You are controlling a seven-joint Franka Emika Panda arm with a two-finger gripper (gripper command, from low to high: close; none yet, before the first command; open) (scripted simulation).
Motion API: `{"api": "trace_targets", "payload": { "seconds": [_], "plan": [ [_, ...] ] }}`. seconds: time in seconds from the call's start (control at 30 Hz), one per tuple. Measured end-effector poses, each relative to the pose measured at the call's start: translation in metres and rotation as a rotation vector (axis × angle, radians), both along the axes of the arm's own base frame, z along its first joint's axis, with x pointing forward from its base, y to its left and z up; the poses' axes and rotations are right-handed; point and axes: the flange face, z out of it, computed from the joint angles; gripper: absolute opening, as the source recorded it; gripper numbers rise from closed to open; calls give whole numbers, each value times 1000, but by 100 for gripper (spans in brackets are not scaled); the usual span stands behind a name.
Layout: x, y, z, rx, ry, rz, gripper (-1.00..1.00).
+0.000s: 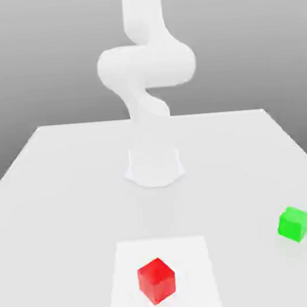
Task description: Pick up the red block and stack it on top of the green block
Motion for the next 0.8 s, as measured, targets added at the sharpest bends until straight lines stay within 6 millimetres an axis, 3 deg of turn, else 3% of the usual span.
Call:
{"api": "trace_targets", "payload": {
  "seconds": [0.17, 0.37, 0.53, 0.7, 0.8],
  "plan": [
    [56, -3, -98, 61, 152, -179, 0],
    [91, -13, -221, 141, 321, -385, 0],
    [93, -19, -323, 217, 457, -555, 0],
    [74, -20, -417, 303, 593, -727, 0],
    [63, -16, -462, 341, 648, -795, 0]
  ]
}}
